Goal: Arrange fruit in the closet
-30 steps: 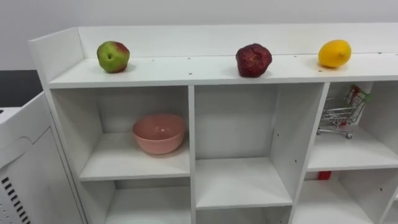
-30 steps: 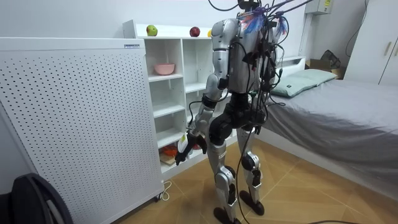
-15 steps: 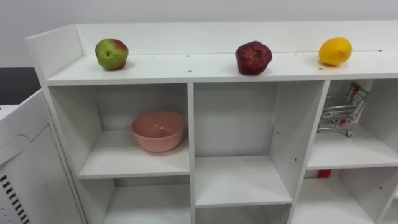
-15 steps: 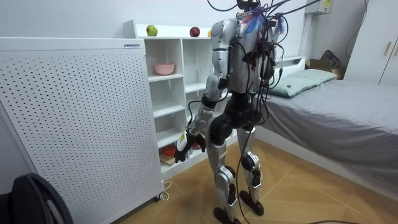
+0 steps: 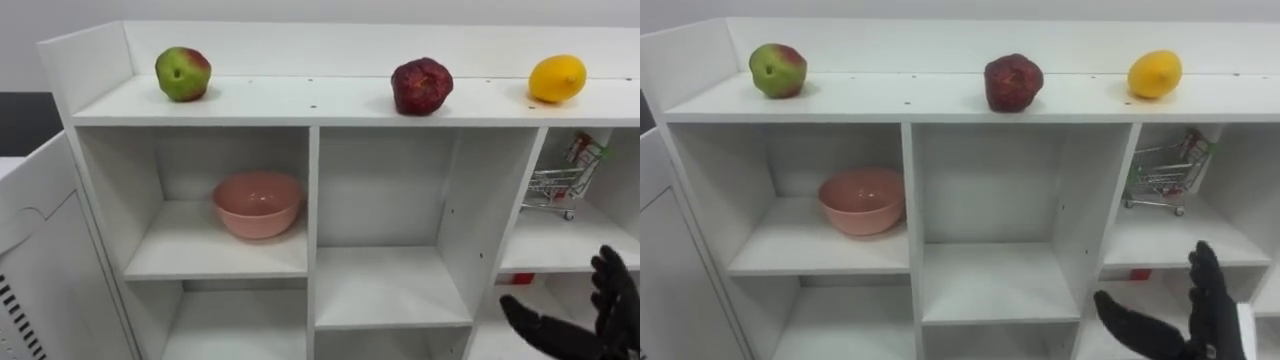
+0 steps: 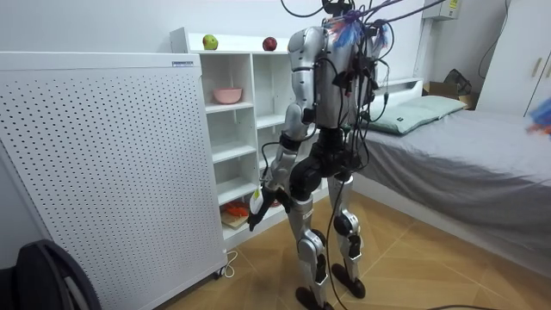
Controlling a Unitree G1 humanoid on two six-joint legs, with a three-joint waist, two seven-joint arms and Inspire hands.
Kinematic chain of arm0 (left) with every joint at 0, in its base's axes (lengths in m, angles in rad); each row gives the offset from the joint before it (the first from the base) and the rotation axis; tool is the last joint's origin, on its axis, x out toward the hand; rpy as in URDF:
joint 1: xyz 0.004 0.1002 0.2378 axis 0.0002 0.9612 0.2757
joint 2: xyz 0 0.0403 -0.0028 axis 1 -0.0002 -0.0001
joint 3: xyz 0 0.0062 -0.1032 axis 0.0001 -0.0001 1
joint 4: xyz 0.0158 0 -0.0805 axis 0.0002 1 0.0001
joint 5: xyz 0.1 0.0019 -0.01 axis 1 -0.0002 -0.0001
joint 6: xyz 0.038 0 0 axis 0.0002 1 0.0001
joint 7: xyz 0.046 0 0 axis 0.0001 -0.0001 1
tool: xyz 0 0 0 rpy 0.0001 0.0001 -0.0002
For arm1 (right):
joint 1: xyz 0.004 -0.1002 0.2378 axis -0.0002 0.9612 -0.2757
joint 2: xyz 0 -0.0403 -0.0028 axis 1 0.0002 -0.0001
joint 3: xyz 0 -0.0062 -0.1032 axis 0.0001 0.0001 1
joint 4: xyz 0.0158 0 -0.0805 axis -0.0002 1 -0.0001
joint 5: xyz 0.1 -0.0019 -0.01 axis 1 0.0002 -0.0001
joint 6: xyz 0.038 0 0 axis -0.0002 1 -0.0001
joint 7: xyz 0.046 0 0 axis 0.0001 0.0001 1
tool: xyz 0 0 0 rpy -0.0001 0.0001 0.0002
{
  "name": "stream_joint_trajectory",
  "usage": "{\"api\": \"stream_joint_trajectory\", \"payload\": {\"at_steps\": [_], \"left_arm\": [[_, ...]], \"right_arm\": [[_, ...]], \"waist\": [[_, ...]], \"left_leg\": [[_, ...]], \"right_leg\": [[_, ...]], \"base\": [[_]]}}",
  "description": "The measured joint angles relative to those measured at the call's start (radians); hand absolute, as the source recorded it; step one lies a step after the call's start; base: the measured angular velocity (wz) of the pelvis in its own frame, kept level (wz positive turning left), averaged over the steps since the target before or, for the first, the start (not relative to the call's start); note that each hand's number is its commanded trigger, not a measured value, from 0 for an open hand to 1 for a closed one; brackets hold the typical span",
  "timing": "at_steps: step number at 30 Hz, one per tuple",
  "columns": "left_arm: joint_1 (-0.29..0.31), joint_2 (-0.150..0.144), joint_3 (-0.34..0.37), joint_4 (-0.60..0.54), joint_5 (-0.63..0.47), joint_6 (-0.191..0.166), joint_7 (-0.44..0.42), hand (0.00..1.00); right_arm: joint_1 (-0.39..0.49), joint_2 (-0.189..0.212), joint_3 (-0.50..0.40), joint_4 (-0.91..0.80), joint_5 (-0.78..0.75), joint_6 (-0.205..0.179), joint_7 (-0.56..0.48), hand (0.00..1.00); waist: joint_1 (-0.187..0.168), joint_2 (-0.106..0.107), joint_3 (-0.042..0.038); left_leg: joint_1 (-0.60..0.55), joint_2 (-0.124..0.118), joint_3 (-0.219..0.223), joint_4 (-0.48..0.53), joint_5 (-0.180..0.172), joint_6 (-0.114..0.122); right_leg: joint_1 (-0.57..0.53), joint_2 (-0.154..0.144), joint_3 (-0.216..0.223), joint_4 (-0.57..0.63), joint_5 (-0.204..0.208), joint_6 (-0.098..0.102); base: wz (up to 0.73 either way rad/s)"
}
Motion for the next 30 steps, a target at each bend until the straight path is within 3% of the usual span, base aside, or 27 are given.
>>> {"api": "stream_joint_trajectory", "payload": {"at_steps": [2, 7, 15, 26, 30], "left_arm": [[0.000, 0.000, -0.009, -0.001, -0.003, 0.002, 0.002, 0.00], [0.001, 0.000, -0.012, 0.000, -0.005, 0.002, 0.006, 0.00], [0.000, 0.010, -0.030, 0.000, -0.006, 0.005, -0.006, 0.00], [-0.020, 0.016, -0.055, -0.001, 0.001, 0.054, -0.027, 0.00], [-0.023, 0.017, -0.055, -0.022, 0.001, 0.069, -0.056, 0.00]], "right_arm": [[-0.014, -0.010, 0.000, -0.056, 0.000, -0.026, -0.010, 0.00], [-0.015, -0.015, 0.004, -0.127, 0.002, -0.029, -0.025, 0.00], [-0.077, -0.016, 0.010, -0.167, 0.002, -0.029, -0.052, 0.00], [-0.201, -0.065, 0.053, -0.185, 0.030, -0.027, 0.004, 0.00], [-0.236, -0.065, 0.053, -0.131, 0.031, -0.019, 0.020, 0.00]], "waist": [[-0.002, 0.006, 0.0000], [0.005, 0.006, 0.0003], [0.007, -0.024, -0.0042], [0.043, -0.028, 0.0040], [0.051, -0.033, 0.0057]], "left_leg": [[-0.005, 0.000, -0.004, 0.004, 0.000, 0.000], [-0.006, 0.001, -0.006, 0.007, 0.000, 0.000], [-0.013, 0.001, -0.019, 0.017, 0.000, -0.001], [-0.015, 0.002, -0.028, 0.022, 0.001, -0.001], [-0.024, 0.001, -0.033, 0.023, 0.001, -0.001]], "right_leg": [[0.000, 0.000, -0.003, -0.001, 0.000, 0.000], [-0.003, -0.001, -0.006, 0.001, 0.000, 0.000], [-0.001, -0.002, -0.028, 0.002, 0.000, 0.000], [0.005, -0.001, -0.031, 0.002, 0.002, -0.003], [0.003, -0.001, -0.039, 0.001, 0.002, -0.003]], "base": [[0.05], [0.01], [0.04], [0.01], [0.06]]}}
